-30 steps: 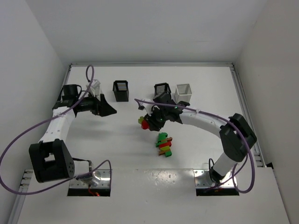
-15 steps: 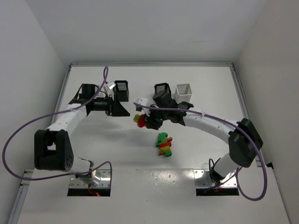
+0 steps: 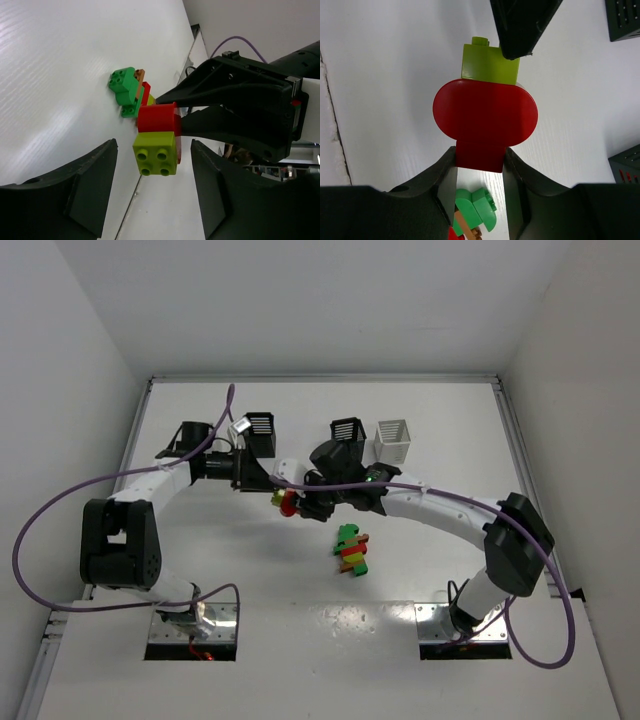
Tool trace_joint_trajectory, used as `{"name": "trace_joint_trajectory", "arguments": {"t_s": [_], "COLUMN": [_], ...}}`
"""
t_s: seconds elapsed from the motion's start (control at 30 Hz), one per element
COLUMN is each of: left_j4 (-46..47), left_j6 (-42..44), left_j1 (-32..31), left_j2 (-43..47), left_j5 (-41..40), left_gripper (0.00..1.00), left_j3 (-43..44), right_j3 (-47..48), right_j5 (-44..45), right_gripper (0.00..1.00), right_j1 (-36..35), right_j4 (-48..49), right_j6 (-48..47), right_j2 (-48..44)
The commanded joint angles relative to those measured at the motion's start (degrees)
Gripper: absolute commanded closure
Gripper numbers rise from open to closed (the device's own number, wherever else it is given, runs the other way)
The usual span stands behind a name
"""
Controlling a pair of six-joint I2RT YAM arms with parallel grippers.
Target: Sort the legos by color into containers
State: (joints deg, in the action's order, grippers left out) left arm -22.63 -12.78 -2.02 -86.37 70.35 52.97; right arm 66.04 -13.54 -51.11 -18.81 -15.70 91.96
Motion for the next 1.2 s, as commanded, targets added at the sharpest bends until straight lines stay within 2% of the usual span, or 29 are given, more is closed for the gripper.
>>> {"name": "trace_joint_trajectory", "arguments": {"t_s": [0.0, 0.33, 0.6, 0.7, 1.0, 1.17], "left_j4": [1.97, 2.51, 4.17, 4.87, 6.81, 7.96], "left_j6": [-0.67, -1.73, -1.73, -2.34, -3.92, -4.54], "left_j1": [-0.44, -0.97, -0.97, -0.97, 5.88, 6.50], "left_j2": [0.50, 0.50, 0.50, 1.11, 3.74, 5.51], "left_j5": [4.01, 4.54, 4.54, 4.54, 2.95, 2.43], "left_gripper": [0.35, 0.36, 0.69, 0.77, 0.94, 0.97], "left_j3": [0.38, -0.68, -1.72, -2.34, -3.49, -4.54], "right_j3": [1.64, 2.16, 2.16, 0.24, -8.20, -11.90], "right_j5": [2.46, 6.16, 6.16, 6.16, 7.38, 7.39], "right_gripper": [1.00, 1.00, 1.00, 1.00, 1.00, 1.00], "right_j1": [-0.83, -0.83, -0.83, -0.83, 0.75, 1.36], "right_j4": [3.95, 5.18, 5.18, 5.18, 5.18, 5.18], "right_j6": [-0.91, 0.15, 0.67, 0.67, 0.15, 0.15], "right_j2": [0.32, 0.32, -0.21, -1.43, -6.88, -9.08]}}
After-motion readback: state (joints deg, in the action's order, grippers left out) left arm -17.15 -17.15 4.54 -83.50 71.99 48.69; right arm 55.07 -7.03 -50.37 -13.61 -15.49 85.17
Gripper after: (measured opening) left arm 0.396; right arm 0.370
